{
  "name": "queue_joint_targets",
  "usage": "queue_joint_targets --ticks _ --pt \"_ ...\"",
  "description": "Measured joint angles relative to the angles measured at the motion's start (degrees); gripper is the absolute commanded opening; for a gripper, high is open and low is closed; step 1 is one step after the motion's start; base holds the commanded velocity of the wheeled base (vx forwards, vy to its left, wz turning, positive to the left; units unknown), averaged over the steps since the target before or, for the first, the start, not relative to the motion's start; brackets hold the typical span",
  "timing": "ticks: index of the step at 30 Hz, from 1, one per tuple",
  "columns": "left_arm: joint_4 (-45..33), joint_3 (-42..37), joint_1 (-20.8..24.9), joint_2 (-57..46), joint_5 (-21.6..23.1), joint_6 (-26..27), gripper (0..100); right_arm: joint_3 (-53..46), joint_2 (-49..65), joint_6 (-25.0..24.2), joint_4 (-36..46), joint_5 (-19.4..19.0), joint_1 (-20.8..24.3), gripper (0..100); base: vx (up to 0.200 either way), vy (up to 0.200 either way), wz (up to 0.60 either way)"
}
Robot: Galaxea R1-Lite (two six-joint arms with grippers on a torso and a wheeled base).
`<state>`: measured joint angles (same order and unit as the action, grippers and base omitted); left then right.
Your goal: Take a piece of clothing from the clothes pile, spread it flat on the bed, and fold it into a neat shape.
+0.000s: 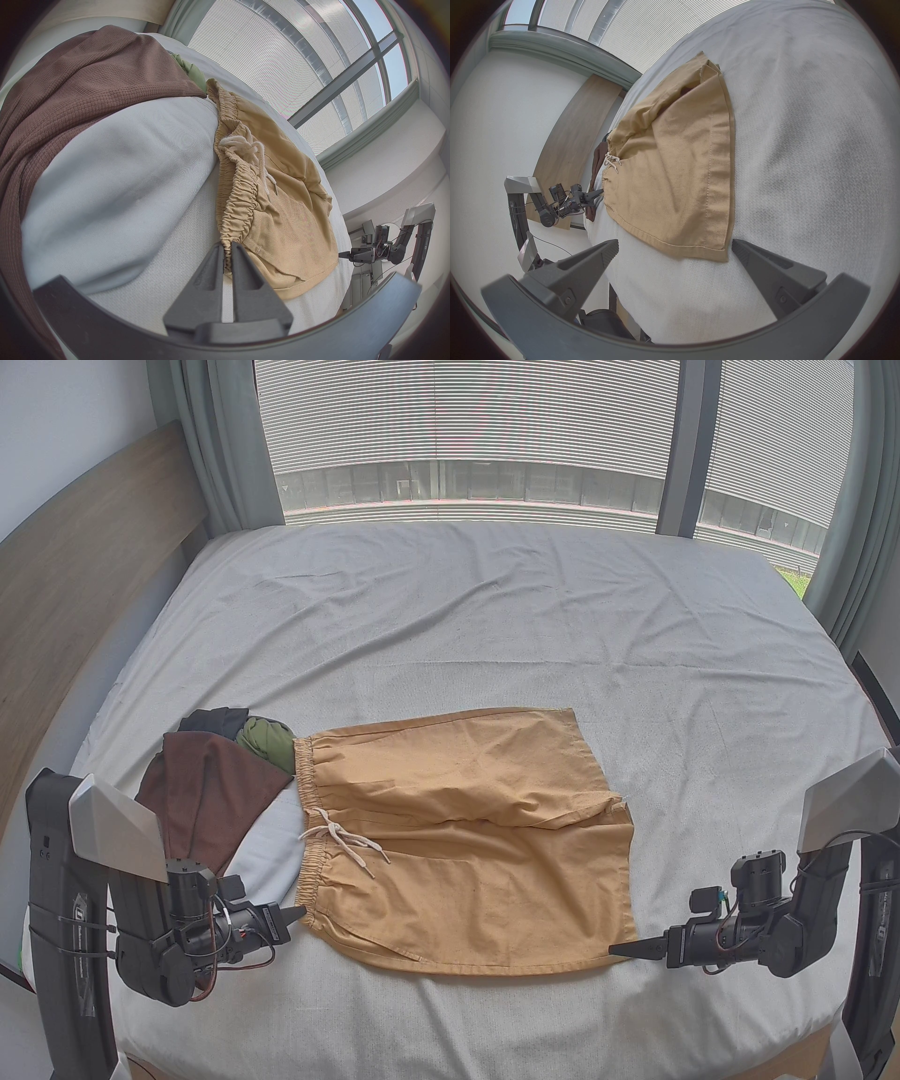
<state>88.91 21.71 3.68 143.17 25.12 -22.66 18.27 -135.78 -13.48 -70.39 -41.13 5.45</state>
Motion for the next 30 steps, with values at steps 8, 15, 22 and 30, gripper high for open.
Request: queue_joint_targets --ticks 8,15,22,30 --pt "0.02 0.0 0.06 -0.02 0.0 0.0 0 0.44 -1.35 -0.01 -0.04 3.06 0.96 100 0.0 0.0 0.0" --pt "0.02 -0.05 0.17 -0.13 -0.04 0.0 0 0.96 -1.93 -0.63 -0.56 5.83 2.86 100 0.0 0.0 0.0" --pt "0.0 0.0 0.11 -0.17 0.0 0.0 0 1.54 -2.17 -4.22 -0.8 5.85 3.36 0 0.0 0.0 0.0" --pt "-0.06 -0.09 0.01 -1.0 0.0 -0.32 0 1.76 -2.01 -4.9 -0.69 5.85 3.06 0 0.0 0.0 0.0"
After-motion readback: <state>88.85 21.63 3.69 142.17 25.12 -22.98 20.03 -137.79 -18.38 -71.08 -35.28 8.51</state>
